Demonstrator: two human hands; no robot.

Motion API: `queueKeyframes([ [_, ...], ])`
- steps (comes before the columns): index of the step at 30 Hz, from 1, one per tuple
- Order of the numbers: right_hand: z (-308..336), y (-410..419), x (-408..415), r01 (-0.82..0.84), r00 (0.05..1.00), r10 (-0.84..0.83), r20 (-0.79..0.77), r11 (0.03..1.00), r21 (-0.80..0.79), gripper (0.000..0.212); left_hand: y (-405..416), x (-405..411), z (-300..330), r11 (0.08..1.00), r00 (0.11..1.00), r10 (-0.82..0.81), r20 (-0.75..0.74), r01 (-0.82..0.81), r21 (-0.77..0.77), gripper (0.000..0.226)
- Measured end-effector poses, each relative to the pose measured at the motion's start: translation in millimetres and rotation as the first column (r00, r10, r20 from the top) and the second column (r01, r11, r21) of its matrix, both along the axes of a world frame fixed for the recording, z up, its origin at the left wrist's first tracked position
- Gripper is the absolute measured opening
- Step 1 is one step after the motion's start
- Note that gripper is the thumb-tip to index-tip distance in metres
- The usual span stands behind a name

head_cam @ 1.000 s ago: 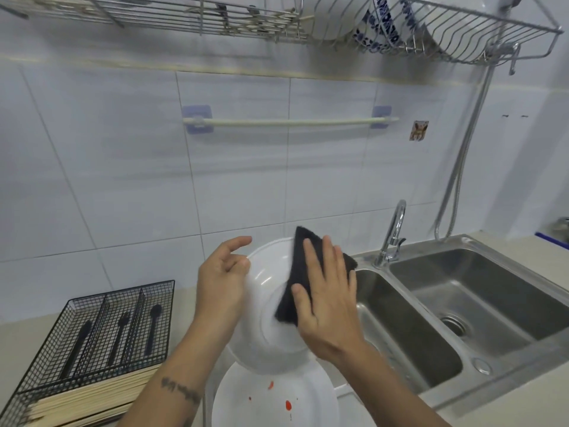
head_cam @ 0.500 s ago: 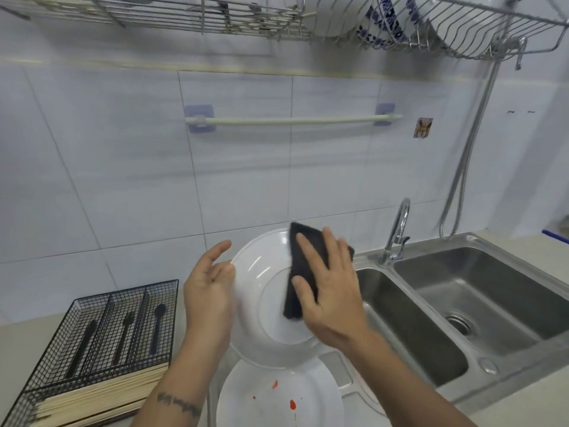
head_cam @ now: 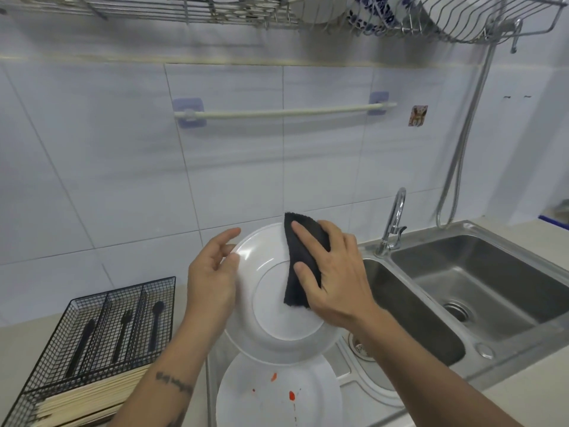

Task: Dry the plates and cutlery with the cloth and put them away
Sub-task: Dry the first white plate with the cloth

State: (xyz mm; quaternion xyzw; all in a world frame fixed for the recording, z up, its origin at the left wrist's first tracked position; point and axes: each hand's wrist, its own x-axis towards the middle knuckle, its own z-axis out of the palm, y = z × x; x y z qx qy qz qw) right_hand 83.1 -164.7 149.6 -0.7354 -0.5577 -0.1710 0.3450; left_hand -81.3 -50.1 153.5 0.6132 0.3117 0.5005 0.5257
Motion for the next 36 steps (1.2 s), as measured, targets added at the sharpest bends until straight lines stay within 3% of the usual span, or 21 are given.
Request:
queueKeyframes([
  [2, -1.6, 2.5, 4.3, -0.014, 0.999, 0.015, -0.042, 0.999, 0.030, 0.058, -3.3, 4.9, -0.9, 0.997, 0.994, 0.048, 0.096, -0.041, -0.072, 0.051],
  [6, -27.3, -4.4, 7.3, 0.051, 0.949, -0.002, -0.314, 0.987, 0.150, 0.055, -6.8, 12.6, 1.1, 0.979, 0.967, 0.138, 0.214, -0.100, -0.180, 0.047],
  [13, -71.4, -19.7, -23.3, 0.131, 0.902, -0.028, -0.431, 0.968, 0.212, 0.064, -9.9, 16.4, -3.7, 0.960, 0.956, 0.214, 0.203, -0.167, -0.227, 0.047],
  [21, 2.1, -7.4, 10.2, 0.134, 0.958, -0.092, -0.272, 0.981, 0.142, 0.060, -14.9, 13.0, -5.7, 0.984, 0.983, 0.095, 0.155, -0.069, -0.164, 0.048],
  [25, 24.3, -10.8, 20.7, 0.100, 0.985, -0.079, -0.155, 0.986, 0.134, 0.064, -2.6, 2.4, 4.7, 0.999, 0.997, -0.029, -0.066, 0.032, 0.035, 0.056],
  [29, 34.1, -7.6, 24.6, 0.005, 1.000, -0.005, -0.004, 0.999, 0.038, 0.065, 8.2, 3.8, 23.8, 0.980, 0.978, -0.109, -0.176, 0.135, 0.143, 0.050],
  [31, 37.5, -4.7, 26.8, -0.025, 0.999, 0.025, 0.022, 0.999, 0.026, 0.065, 8.0, 6.1, 28.3, 0.973, 0.983, -0.103, -0.155, 0.132, 0.187, 0.050],
  [34, 38.1, -1.7, 30.9, -0.060, 0.998, 0.059, 0.030, 0.997, 0.041, 0.062, 3.8, 10.2, 30.3, 0.983, 0.998, -0.066, 0.015, 0.063, 0.173, 0.052],
  [36, 27.4, -3.5, 32.8, -0.082, 0.995, 0.086, -0.060, 0.994, 0.072, 0.060, 1.3, 13.6, 27.4, 0.992, 0.994, -0.018, 0.111, 0.003, 0.129, 0.051],
])
